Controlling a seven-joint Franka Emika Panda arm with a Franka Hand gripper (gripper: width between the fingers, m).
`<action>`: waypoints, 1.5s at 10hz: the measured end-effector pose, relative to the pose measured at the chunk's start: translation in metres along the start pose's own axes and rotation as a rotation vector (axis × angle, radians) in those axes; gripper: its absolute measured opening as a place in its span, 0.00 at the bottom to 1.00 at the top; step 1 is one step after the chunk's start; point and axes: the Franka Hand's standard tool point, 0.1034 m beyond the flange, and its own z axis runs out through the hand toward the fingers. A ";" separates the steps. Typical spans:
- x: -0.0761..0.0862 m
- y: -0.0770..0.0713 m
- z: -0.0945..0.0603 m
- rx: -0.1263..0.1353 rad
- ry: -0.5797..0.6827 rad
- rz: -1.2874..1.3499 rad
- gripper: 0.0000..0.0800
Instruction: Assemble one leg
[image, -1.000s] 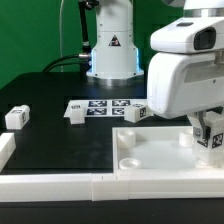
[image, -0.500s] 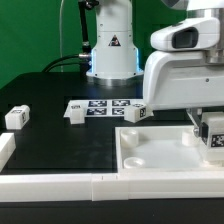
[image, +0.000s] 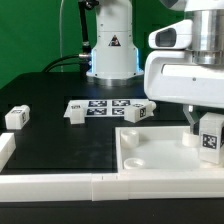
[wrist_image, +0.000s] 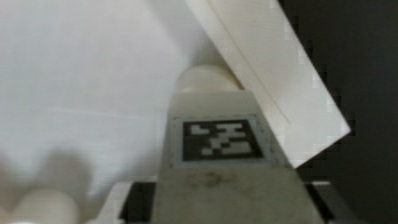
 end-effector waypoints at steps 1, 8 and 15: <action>-0.001 0.000 0.000 -0.007 0.003 0.058 0.36; -0.001 0.000 -0.001 0.003 -0.007 0.057 0.79; 0.000 0.000 -0.004 -0.001 -0.019 -0.899 0.81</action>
Offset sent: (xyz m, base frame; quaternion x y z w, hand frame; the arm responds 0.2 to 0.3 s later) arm 0.0000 0.0000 0.0000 0.0000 0.0000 0.1790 0.9838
